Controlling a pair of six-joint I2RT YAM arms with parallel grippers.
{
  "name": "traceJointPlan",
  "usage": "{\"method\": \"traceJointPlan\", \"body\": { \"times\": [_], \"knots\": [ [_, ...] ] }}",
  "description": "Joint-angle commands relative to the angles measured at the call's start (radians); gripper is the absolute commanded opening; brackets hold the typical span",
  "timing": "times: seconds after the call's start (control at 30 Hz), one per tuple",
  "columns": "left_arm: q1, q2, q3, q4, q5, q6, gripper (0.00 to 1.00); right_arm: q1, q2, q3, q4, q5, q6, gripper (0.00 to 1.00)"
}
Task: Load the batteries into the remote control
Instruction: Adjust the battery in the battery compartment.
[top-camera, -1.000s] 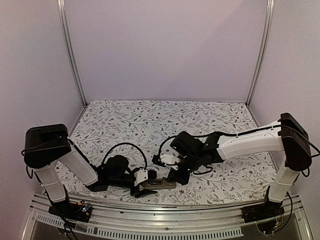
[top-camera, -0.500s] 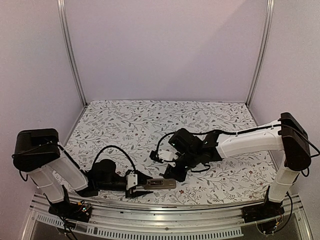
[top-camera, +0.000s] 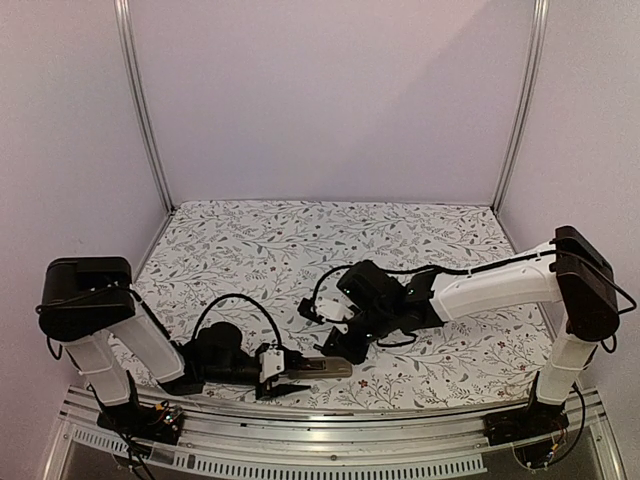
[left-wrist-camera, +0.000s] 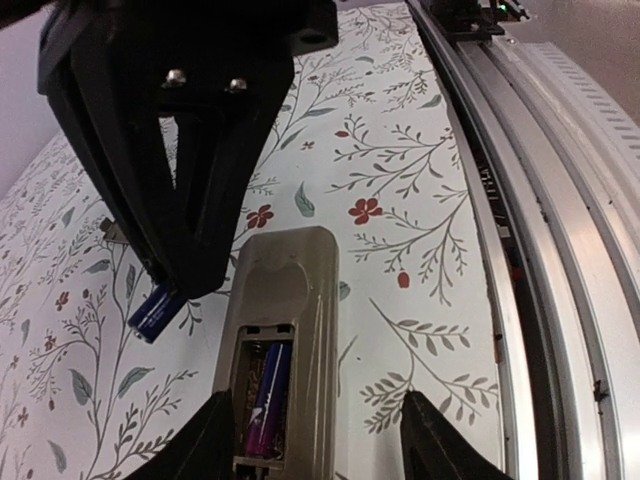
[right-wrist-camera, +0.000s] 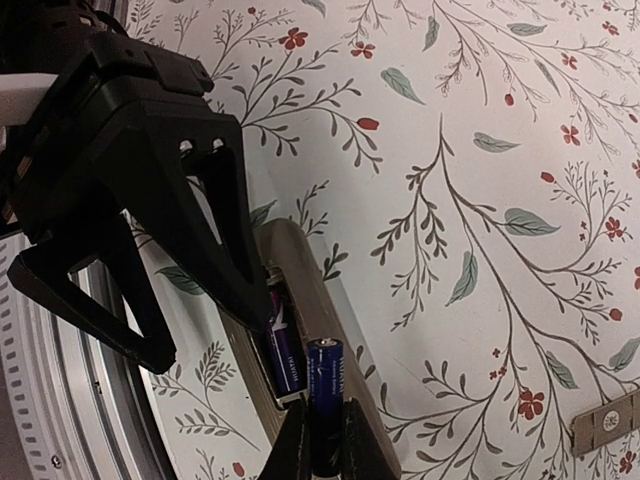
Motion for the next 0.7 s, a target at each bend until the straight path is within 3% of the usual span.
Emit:
{"method": "traceJointPlan", "body": {
  "times": [0.0, 0.4, 0.67],
  "knots": [
    [-0.02, 0.029, 0.018, -0.051, 0.044, -0.037, 0.55, -0.004, 0.027, -0.027, 0.036, -0.001, 0.026, 0.0],
    [-0.03, 0.053, 0.051, -0.084, -0.073, 0.05, 0.57, -0.004, -0.01, -0.09, 0.098, -0.009, 0.052, 0.0],
    [-0.042, 0.057, 0.063, -0.17, -0.028, 0.037, 0.48, -0.004, -0.012, -0.103, 0.113, -0.012, 0.058, 0.0]
  ]
}}
